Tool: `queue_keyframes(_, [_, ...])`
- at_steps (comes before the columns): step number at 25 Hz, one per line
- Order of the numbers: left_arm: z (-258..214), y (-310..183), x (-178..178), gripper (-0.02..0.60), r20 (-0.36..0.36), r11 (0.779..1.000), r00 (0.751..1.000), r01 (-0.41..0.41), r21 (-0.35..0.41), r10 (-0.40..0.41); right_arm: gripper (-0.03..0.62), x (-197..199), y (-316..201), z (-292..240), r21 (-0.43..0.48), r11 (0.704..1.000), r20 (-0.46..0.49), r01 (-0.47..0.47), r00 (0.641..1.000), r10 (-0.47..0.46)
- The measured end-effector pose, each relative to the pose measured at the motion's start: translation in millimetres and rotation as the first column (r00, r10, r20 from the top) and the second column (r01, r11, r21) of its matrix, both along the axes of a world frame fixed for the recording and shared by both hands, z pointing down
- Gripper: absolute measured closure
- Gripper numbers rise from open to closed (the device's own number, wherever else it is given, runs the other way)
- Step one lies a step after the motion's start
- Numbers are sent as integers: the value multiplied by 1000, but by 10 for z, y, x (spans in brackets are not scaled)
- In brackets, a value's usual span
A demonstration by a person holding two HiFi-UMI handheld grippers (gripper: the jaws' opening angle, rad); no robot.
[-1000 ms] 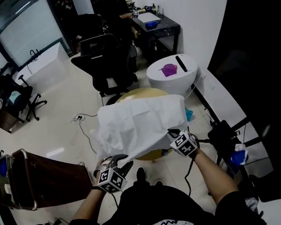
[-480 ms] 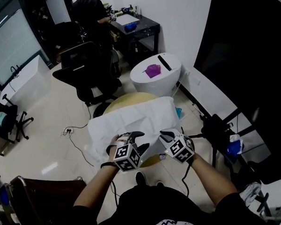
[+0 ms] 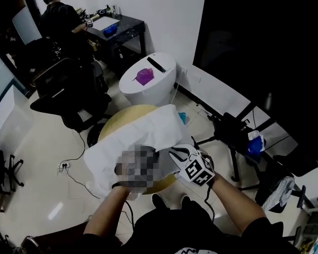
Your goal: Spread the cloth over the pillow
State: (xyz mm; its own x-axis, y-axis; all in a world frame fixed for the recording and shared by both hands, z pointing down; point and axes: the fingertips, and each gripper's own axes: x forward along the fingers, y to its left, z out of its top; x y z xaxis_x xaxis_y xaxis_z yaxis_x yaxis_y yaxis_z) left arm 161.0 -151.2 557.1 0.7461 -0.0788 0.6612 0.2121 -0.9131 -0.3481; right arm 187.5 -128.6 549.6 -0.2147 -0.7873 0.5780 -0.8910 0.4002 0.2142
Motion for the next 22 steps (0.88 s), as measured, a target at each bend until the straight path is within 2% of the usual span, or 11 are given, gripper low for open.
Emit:
queue_keyframes(4, [-125,-406,-186,558,-33,990,991,128,-61,-130,530,332,168,24,8,998,0,-66,998,66])
queue_keyframes(9, [-155,-961,-461,558,-18,955,957,289,-69,-291,526,662,122,201,-40,995,-9,-91,996,91])
queue_keyframes(13, [-102,-1206,-591,558,10,927,930,367,-80,-368,481,706,-123,348,-64,997,-33,-32,999,30])
queue_keyframes(19, [75,-1410,-734,558,58,896,900,436,-88,-432,465,575,-410,628,-122,991,-84,61,994,-71])
queue_keyframes(22, [143,-1449,-739,558,72,885,892,451,-111,-446,458,468,-445,744,-112,986,-208,123,967,-144])
